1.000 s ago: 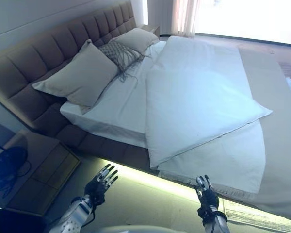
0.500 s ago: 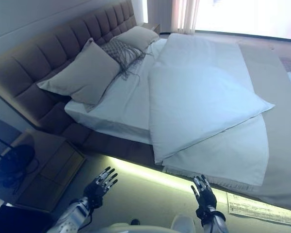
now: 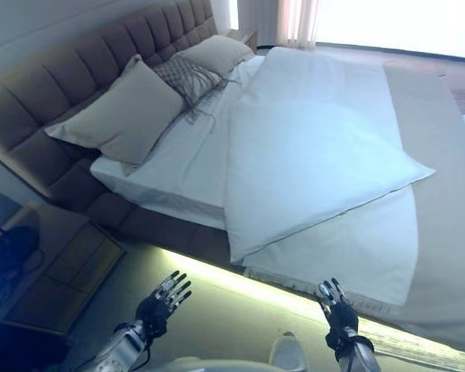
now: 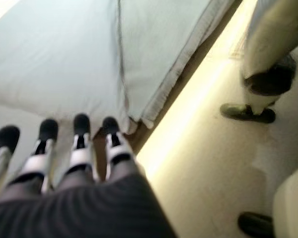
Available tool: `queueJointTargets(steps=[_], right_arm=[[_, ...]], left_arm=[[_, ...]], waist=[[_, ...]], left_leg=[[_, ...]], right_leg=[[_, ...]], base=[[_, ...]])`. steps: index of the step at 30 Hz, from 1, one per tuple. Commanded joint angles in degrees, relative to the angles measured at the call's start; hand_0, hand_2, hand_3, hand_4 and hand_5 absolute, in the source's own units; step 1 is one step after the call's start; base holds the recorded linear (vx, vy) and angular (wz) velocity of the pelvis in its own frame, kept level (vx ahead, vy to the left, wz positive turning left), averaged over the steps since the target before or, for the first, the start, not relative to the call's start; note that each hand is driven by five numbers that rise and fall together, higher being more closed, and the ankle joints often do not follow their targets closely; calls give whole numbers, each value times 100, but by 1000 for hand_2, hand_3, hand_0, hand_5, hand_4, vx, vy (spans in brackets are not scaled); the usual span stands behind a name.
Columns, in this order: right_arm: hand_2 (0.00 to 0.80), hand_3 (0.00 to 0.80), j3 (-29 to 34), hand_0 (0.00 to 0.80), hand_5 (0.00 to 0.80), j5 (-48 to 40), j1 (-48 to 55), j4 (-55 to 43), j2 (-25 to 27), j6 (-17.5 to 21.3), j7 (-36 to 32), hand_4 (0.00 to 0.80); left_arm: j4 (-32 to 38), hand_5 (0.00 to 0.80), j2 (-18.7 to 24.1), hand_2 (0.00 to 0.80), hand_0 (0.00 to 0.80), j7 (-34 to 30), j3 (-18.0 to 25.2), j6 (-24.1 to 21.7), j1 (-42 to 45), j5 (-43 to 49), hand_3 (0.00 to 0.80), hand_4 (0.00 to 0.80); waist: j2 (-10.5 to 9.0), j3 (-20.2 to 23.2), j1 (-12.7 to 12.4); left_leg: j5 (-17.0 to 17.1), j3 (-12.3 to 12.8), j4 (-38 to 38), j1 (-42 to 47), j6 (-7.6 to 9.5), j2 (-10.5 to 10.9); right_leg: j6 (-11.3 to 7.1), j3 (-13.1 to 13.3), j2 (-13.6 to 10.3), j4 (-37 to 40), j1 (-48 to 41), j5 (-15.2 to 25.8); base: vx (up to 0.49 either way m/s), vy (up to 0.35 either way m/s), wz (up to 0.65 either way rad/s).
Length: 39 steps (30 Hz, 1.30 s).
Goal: Make the bed neatly
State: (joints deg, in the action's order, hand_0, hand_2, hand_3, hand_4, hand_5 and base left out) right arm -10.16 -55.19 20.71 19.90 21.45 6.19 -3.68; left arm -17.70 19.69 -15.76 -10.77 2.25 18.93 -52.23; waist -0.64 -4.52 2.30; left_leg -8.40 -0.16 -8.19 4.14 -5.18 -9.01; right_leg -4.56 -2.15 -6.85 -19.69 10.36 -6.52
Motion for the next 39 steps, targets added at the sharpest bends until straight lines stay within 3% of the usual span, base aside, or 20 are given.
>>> queueJointTargets(steps=[1, 3, 6, 8, 12, 16, 21, 24, 26, 28, 30, 33, 36, 39], right_arm=[[0, 0, 41, 0, 0, 190, 47, -525, 162, 21, -338, 0], [0, 0, 97, 0, 0, 250, -57, -196, 207, 95, -273, 0], [0, 0, 222, 0, 0, -47, -104, 41, 117, 275, -229, 0], [0, 0, 253, 0, 0, -50, -28, -59, 74, 310, -110, 0], [0, 0, 189, 0, 0, 30, 182, -418, 102, 241, 18, 0], [0, 0, 46, 0, 0, -64, 208, -524, 113, 289, 13, 0], [0, 0, -107, 0, 0, -173, 74, -335, -26, 342, 41, 0], [0, 0, -263, 0, 0, -212, 3, -158, -171, 418, 122, 0], [0, 0, -199, 0, 0, -373, -10, -84, -352, 288, 237, 0], [0, 0, -249, 0, 0, -320, 74, -177, -506, 394, 91, 0], [0, 0, -330, 0, 0, -16, 26, -246, -570, 524, 127, 0], [0, 0, -486, 0, 0, 59, -151, -273, -639, 528, 420, 0], [0, 0, -458, 0, 0, 33, -174, -252, -603, 580, 287, 0], [0, 0, -293, 0, 0, -137, -334, -161, -505, 511, 230, 0]], left_arm=[[458, 0, 218, 0, 0, -203, 128, -295, -27, -263, 0, 0], [351, 0, 118, 0, 0, -161, 3, -228, -185, -304, 0, 0], [169, 0, 9, 0, 0, -294, -210, -70, -451, -148, 0, 0], [179, 0, -12, 0, 0, -322, -285, -4, -557, -131, 0, 0], [298, 0, -72, 0, 0, -156, -286, 65, -608, -148, 0, 0], [257, 0, -112, 0, 0, -133, -270, 74, -595, -62, 0, 0], [130, 0, -99, 0, 0, -230, -294, 55, -516, 149, 0, 0], [71, 0, -34, 0, 0, -178, -267, 13, -520, 232, 0, 0], [26, 0, 29, 0, 0, -76, -238, -15, -583, 306, 0, 0], [141, 0, 76, 0, 0, -65, -178, -13, -622, 305, 0, 0], [145, 0, 121, 0, 0, -80, -142, -52, -661, 376, 0, 0], [-36, 0, 169, 0, 0, -1, -131, -108, -856, 462, 0, 0], [49, 0, 220, 0, 0, 67, -98, -139, -953, 334, 0, 0], [40, 0, 221, 0, 0, 94, -27, -139, -978, 261, 0, 0]], waist=[[-262, 260, 104], [-269, 296, 164], [-344, 198, 114], [-293, 132, 86], [-107, 82, -95], [66, 48, -370], [143, 76, -584], [118, 99, -657], [23, 195, -652], [-23, 308, -669], [69, 378, -679], [203, 395, -634], [184, 334, -530], [62, 235, -383]], left_leg=[[1024, -23, -1498, 222, 217, -227], [1390, 338, -2054, -113, 197, -503], [1558, 580, -2214, -760, 205, -537], [1753, 720, -1636, -870, 104, -496], [2198, 179, -68, -1166, -93, -155], [2653, -373, 1154, -1448, -205, -22], [2343, -644, 1212, -1609, -148, 176], [1925, -704, 912, -1547, -16, 383], [1709, -680, 489, -1639, 186, 639], [1600, -553, 474, -1515, 471, 892], [1508, -495, 508, -1331, 644, 1034], [1245, -408, 355, -1089, 798, 1146], [1130, -262, 377, -802, 788, 1169], [949, -115, 447, -468, 669, 1186]], right_leg=[[-27, 172, 71, 1391, -135, 1236], [248, 23, 270, 1387, -341, 991], [356, -228, 351, 1401, -693, 823], [335, -396, 383, 1441, -910, 681], [201, -332, 415, 1566, -1200, 487], [168, -121, 474, 1525, -1519, 187], [52, -32, 223, 1176, -1893, -270], [-110, 23, -128, 880, -2000, -421], [-337, 129, -432, 514, -1966, 1], [-402, 131, -719, -221, -1782, 672], [-327, 115, -854, -933, -1424, 1002], [-149, -6, -940, -1666, -867, 1069], [-64, -306, -702, -882, -636, 968], [-101, -409, -487, 701, -622, 1047]], base=[[310, -354, -7], [279, -331, 26], [222, -185, 62], [190, -1, 57], [261, 81, 34], [402, 71, 3], [502, 121, -49], [538, 227, -47], [467, 252, -74], [400, 290, -49], [374, 317, -26], [312, 222, -29], [246, 5, -31], [242, -116, -25]])
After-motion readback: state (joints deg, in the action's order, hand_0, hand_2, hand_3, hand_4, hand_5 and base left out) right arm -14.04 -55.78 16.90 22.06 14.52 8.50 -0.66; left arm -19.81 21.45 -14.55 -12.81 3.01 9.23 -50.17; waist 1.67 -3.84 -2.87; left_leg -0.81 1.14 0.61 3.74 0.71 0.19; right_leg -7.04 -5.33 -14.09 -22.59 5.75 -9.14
